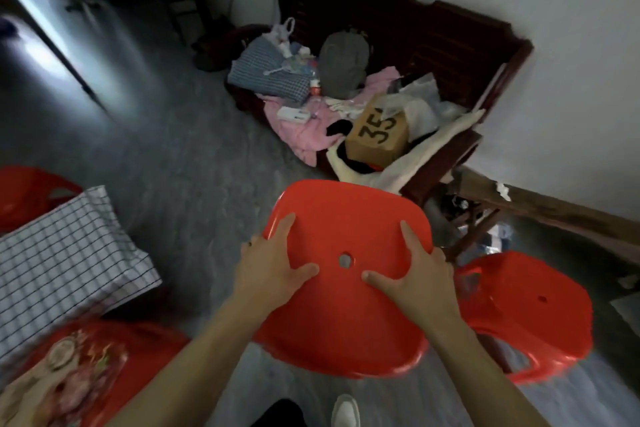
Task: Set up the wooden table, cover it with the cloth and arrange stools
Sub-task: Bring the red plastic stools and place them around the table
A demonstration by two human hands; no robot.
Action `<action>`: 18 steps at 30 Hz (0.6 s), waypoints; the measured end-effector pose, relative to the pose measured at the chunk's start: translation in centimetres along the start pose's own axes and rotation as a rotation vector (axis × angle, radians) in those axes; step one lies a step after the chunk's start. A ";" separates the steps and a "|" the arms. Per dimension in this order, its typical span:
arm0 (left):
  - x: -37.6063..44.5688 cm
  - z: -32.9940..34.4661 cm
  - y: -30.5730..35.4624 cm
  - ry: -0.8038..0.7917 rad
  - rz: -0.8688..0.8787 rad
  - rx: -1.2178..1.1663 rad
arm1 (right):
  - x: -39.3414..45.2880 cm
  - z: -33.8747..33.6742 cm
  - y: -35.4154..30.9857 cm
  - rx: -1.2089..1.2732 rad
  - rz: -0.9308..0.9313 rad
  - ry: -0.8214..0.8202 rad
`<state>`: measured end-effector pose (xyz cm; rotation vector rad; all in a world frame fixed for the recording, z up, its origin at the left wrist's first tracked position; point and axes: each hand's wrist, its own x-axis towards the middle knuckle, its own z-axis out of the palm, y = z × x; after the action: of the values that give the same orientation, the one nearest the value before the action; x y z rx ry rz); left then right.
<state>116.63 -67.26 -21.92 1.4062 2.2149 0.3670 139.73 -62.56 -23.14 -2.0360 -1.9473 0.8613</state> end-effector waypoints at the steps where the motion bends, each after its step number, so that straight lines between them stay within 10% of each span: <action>1: 0.2 -0.6 -0.2 0.020 -0.024 -0.002 | 0.9 0.2 -0.9 -0.007 -0.024 -0.024; 18: 16.0 -10.3 -11.9 0.267 -0.197 -0.165 | 16.8 6.3 -21.9 -0.123 -0.326 -0.109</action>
<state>96.36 -57.71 -22.86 1.0943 2.4451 0.6833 117.26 -45.45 -21.49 -1.6899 -2.3570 0.8067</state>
